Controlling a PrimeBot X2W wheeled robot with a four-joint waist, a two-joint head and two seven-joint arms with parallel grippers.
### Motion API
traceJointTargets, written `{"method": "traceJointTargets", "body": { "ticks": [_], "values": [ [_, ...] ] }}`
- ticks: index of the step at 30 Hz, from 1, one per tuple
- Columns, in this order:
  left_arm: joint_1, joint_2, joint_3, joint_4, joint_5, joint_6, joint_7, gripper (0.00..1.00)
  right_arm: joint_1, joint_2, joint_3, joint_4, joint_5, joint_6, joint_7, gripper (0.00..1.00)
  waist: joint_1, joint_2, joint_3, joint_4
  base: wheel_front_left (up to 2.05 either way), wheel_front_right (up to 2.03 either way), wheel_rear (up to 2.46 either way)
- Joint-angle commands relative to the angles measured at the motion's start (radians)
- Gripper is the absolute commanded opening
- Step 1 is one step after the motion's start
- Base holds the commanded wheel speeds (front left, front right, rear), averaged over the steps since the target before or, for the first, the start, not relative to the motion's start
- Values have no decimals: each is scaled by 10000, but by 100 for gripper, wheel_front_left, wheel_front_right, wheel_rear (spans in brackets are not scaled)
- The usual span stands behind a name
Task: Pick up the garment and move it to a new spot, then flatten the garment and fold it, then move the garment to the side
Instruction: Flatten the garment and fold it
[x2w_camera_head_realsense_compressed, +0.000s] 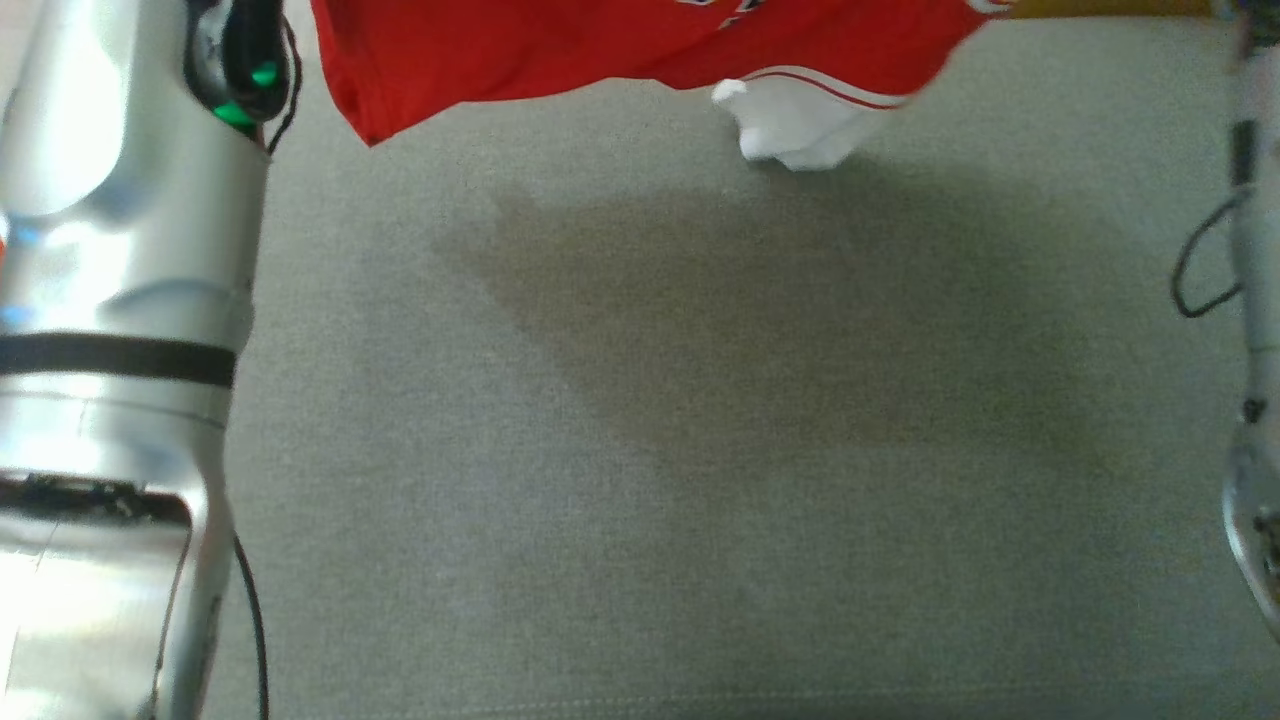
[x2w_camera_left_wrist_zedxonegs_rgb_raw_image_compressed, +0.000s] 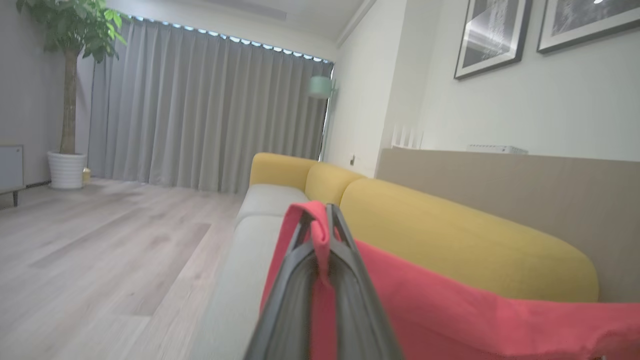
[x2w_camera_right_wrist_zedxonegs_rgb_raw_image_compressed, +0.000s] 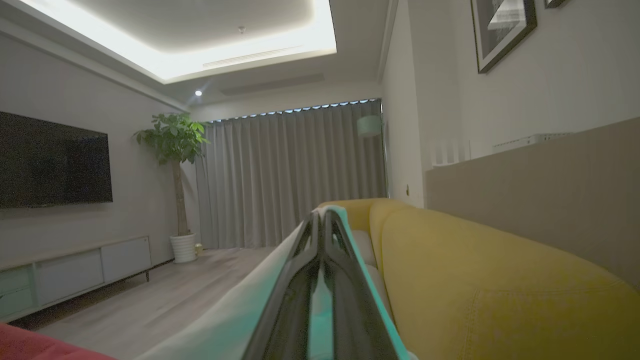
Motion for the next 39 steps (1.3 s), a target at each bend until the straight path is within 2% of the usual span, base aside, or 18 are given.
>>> {"method": "traceJointTargets", "body": {
  "ticks": [1, 2, 9, 14, 19, 22, 26, 27, 34, 39],
  "values": [
    [-674, 217, 208, 444, 92, -115, -94, 0, -644, 394, 405, 539, -39, -9, -65, 0, -1, 0, 128, -36, 0, 0, 0],
    [-825, 35, 151, 1405, 77, -223, -131, 0, -941, 579, 751, 1653, -117, -9, -68, 0, -1, 0, 301, -57, 0, 0, 0],
    [-569, -447, 158, 4047, -322, -600, -176, 0, -1084, 1105, 1388, 4726, -243, -9, 205, 0, -1, 0, 950, -106, 0, 0, 0],
    [-232, -556, 79, 4790, -376, -818, -200, 0, -752, 1249, 1663, 5646, -106, -9, -26, 0, -1, 0, 1431, -62, 0, 0, 0],
    [639, -576, 139, 4363, -276, -958, -207, 0, 347, 1246, 1857, 5676, 452, -9, -860, 0, -1, 0, 1558, 55, 0, 0, 0],
    [1586, -592, 331, 3816, -324, -1081, -208, 0, 1484, 1144, 1979, 5204, 937, -9, -1286, 0, -1, 0, 1369, 114, 0, 0, 0],
    [3301, -497, 682, 2794, -232, -1146, -208, 0, 3620, 766, 1840, 3779, 1657, -9, -1521, 0, -1, 0, 871, 168, 0, 0, 0],
    [3301, -497, 682, 2794, -232, -1146, -208, 0, 3620, 766, 1840, 3779, 1657, -9, -1521, 0, -1, 0, 871, 168, 0, 0, 0],
    [6336, -246, 1249, 530, 180, -1087, -209, 0, 7940, 354, 1079, -51, 2070, -9, -1523, 0, -1, 0, -33, 142, 0, 0, 0],
    [8224, -81, 1333, -1095, 396, -885, -209, 0, 10743, 568, 138, -2739, 1804, -9, -215, 0, -1, 0, -622, 120, 0, 0, 0]
  ]
}}
